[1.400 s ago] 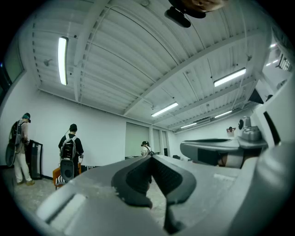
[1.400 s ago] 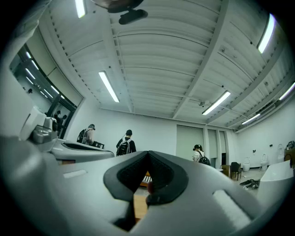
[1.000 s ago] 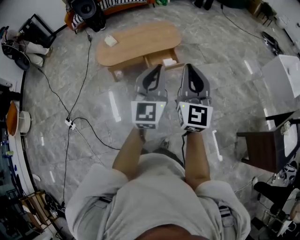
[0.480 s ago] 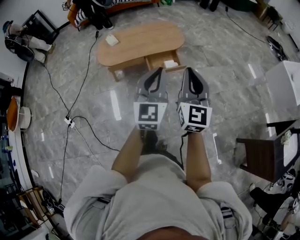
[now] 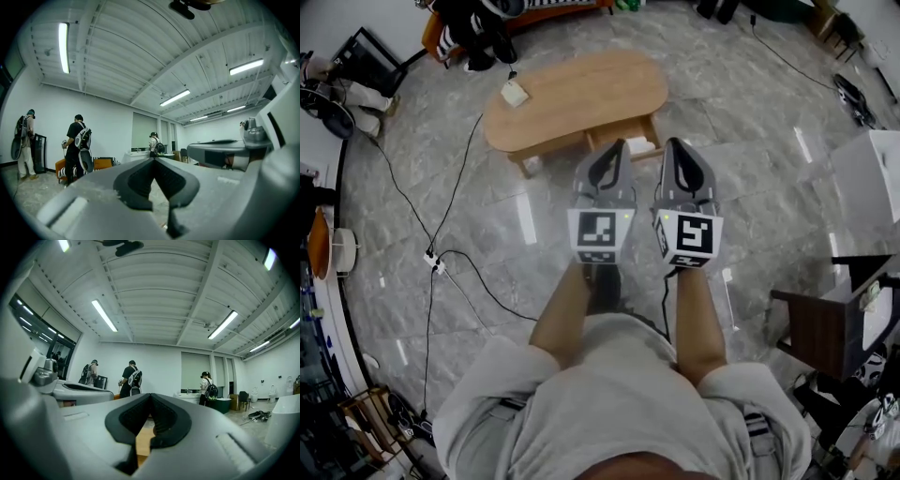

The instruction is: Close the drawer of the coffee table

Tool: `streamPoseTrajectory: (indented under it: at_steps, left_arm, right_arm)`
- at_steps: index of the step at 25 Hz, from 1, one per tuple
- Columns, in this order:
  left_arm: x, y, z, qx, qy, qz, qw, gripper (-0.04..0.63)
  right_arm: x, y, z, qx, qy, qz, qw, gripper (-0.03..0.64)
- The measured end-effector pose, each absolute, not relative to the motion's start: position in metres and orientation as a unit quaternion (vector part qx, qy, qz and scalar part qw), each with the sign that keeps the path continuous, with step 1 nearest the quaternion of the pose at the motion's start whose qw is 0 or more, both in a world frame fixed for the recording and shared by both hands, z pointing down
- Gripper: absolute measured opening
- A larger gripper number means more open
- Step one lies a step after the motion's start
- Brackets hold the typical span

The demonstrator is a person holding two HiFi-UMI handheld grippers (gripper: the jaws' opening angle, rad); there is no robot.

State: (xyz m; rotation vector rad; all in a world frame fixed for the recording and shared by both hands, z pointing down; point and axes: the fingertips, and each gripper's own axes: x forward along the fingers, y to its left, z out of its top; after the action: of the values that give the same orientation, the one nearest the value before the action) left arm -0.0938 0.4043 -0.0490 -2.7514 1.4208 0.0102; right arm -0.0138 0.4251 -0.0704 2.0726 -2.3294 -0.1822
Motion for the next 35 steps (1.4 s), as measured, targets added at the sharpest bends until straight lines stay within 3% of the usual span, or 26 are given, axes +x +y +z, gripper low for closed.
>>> streamPoseTrajectory:
  at_steps: [12,24,35]
  left_arm:
    - [-0.084,0.258,-0.062,-0.895,0.445,0.023,0.008,0.020]
    - [-0.082,0.187,-0.029,-0.882,0.471,0.006,-0.029,0.020]
    - [-0.033,0.086,-0.005,-0.856,0.516,-0.033,-0.030,0.020]
  right_arm:
    - [-0.005,0.284,-0.074,0.674,-0.735,-0.055,0.047,0.006]
    - [0.002,0.210,-0.041,0.656,-0.751,-0.033,0.067,0.006]
    - [0.051,0.087,-0.017,0.602,-0.797,-0.006,0.044,0.006]
